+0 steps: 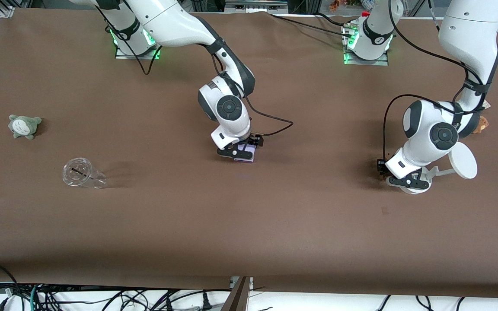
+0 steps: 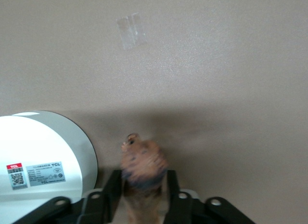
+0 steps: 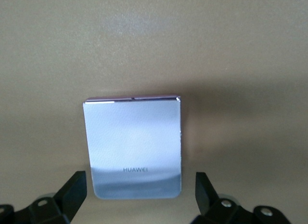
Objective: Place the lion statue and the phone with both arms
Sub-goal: 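Lower the lion beside the lamp base and open the left gripper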
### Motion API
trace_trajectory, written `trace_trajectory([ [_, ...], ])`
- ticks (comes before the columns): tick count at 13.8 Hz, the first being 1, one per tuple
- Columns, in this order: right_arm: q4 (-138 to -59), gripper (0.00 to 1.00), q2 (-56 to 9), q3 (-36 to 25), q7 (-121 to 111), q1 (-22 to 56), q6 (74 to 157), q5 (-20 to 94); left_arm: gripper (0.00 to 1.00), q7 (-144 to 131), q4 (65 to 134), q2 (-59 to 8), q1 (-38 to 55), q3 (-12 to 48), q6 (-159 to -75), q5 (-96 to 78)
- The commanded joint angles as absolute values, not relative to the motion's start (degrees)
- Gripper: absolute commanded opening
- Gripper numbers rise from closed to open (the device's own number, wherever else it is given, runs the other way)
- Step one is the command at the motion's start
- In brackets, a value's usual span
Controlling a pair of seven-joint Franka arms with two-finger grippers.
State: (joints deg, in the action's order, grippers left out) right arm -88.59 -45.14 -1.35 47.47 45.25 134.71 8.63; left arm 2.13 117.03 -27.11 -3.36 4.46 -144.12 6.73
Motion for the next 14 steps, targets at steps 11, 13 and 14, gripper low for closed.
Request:
trace_trajectory([
  [11, -83.8, 0.98, -49.2, -2.1, 47.7, 45.7, 135.3, 6.2, 1.0, 2.5, 98.7, -18.9, -2.1, 6.3, -106.8, 8.1],
  [13, -83.8, 0.75, -49.0, -2.1, 47.5, 45.5, 135.3, 6.2, 1.0, 2.7, 93.2, -16.8, -2.2, 7.2, -99.0, 8.1],
  [14, -83.8, 0.53, -49.0, -2.1, 47.5, 45.4, 135.3, 6.2, 1.0, 2.8, 91.2, -15.0, -2.2, 7.4, -96.0, 8.0],
])
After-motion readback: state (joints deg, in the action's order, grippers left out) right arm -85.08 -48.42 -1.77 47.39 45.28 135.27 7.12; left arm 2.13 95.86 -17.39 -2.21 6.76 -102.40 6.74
